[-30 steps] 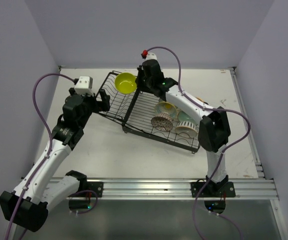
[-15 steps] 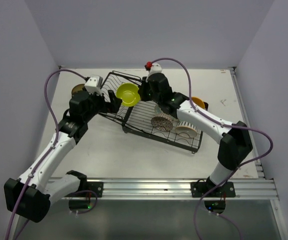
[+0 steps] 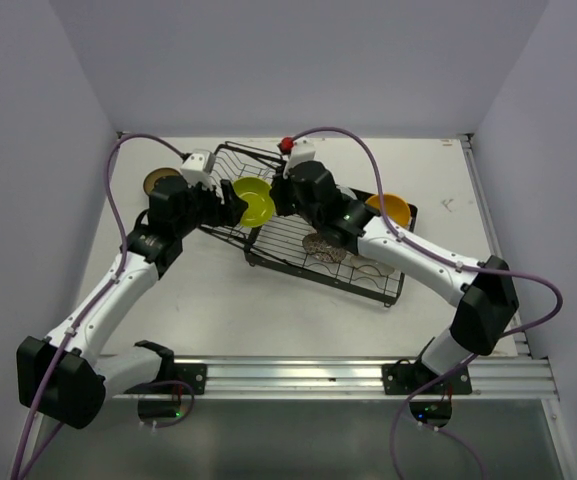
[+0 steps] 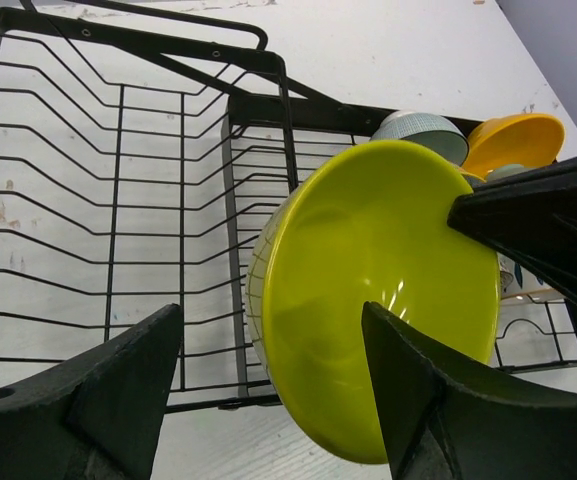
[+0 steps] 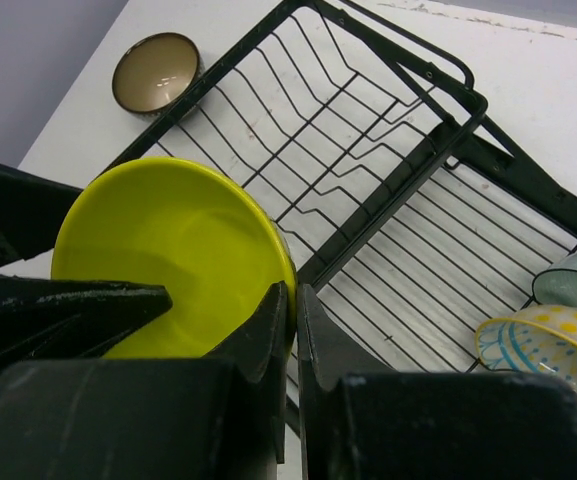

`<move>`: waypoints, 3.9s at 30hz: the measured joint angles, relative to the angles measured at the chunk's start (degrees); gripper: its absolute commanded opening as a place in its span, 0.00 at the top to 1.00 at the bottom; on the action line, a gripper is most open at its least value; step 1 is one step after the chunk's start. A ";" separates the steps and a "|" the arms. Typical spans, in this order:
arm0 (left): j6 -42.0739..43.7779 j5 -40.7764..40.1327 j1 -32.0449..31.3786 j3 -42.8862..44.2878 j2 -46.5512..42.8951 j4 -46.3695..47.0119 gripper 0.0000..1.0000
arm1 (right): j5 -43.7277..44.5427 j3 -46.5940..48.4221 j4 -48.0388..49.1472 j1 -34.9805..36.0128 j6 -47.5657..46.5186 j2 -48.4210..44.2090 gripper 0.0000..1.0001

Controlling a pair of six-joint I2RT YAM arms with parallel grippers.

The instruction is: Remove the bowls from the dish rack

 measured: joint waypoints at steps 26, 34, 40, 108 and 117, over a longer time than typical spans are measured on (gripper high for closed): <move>1.27 0.00 -1.11 2.84 4.28 -3.32 1.00 | 7.54 -7.34 2.60 4.76 -0.94 -3.43 0.82; 1.27 -5.86 -0.66 2.97 5.70 -4.87 1.00 | 8.15 -7.45 3.04 4.90 -0.35 -6.10 0.35; 1.14 -11.61 -0.61 3.10 5.64 -4.85 1.00 | 8.98 -9.53 3.82 4.90 0.48 -8.90 0.28; -14.08 -16.48 32.94 31.63 45.81 -10.84 0.31 | 20.96 -45.92 -1.38 3.52 -4.96 -50.47 0.01; -14.12 -16.15 32.92 25.38 33.55 -9.42 0.21 | 19.91 -45.75 -1.57 2.58 -4.63 -48.87 0.01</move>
